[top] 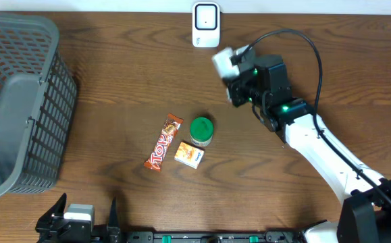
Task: Scan the item barcode
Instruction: 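Hold the Panadol box face-down over the white scanner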
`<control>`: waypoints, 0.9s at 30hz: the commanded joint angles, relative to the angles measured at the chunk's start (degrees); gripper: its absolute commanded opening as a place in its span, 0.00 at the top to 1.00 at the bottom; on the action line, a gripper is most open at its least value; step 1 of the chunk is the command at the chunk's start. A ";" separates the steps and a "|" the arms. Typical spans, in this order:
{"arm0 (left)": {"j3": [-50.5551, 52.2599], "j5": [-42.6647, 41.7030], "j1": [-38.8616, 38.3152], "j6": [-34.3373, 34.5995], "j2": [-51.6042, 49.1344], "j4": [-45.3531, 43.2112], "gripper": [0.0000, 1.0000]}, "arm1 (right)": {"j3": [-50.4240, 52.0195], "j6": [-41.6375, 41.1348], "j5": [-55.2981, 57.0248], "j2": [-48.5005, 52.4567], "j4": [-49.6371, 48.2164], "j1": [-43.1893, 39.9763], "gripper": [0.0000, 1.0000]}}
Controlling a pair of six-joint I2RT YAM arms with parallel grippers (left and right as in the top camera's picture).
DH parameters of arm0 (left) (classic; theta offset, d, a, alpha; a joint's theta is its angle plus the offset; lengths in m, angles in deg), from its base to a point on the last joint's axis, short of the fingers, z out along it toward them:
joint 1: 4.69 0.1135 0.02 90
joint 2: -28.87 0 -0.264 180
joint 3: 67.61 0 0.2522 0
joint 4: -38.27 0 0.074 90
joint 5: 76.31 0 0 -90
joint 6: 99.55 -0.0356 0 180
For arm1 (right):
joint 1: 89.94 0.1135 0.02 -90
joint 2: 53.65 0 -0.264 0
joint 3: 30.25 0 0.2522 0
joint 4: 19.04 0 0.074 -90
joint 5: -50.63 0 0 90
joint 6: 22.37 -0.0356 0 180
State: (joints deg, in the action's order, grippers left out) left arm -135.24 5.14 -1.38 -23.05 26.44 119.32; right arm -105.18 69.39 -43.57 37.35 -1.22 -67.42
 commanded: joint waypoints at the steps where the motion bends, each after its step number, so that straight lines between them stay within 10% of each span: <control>1: -0.35 0.70 -0.13 -0.13 0.13 0.02 0.04 | -0.76 10.29 11.89 4.02 -3.58 0.11 0.68; 27: -0.35 0.70 -0.13 -0.13 0.13 0.02 0.04 | -44.28 46.51 32.61 44.76 -8.15 1.31 0.73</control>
State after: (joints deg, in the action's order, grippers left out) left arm -135.24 5.11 -1.38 -23.05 26.44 119.34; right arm -143.65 107.42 -16.93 75.32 -9.62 -66.98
